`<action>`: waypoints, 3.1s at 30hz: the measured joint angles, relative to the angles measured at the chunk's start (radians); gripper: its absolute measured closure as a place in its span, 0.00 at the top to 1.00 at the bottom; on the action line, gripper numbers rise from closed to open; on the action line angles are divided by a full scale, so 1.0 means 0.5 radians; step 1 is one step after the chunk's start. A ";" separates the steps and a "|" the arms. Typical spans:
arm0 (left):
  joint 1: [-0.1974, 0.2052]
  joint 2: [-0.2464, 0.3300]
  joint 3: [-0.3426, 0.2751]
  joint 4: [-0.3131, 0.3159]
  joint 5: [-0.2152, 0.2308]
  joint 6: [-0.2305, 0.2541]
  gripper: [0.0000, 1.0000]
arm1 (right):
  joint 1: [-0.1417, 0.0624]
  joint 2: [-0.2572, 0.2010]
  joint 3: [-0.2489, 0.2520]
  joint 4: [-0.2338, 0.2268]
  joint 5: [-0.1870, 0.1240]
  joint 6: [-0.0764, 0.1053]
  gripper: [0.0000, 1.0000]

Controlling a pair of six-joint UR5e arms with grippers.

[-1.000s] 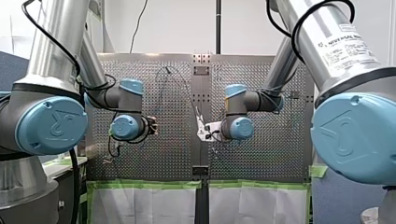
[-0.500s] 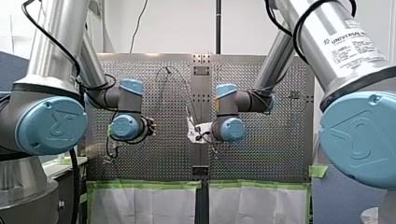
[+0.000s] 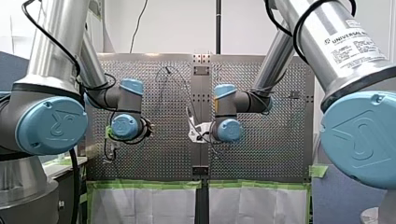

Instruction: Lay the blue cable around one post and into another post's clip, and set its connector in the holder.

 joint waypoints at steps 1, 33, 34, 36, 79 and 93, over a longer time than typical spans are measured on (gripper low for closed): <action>0.002 0.000 0.000 0.000 -0.001 -0.006 1.00 | 0.001 0.000 0.000 -0.008 0.004 0.005 1.00; 0.002 0.000 -0.010 -0.062 -0.004 -0.002 1.00 | 0.016 -0.002 0.000 0.086 -0.002 0.019 1.00; 0.002 0.000 -0.010 -0.062 -0.004 -0.002 1.00 | 0.016 -0.002 0.000 0.086 -0.002 0.019 1.00; 0.002 0.000 -0.010 -0.062 -0.004 -0.002 1.00 | 0.016 -0.002 0.000 0.086 -0.002 0.019 1.00; 0.002 0.000 -0.010 -0.062 -0.004 -0.002 1.00 | 0.016 -0.002 0.000 0.086 -0.002 0.019 1.00; 0.002 0.000 -0.010 -0.062 -0.004 -0.002 1.00 | 0.016 -0.002 0.000 0.086 -0.002 0.019 1.00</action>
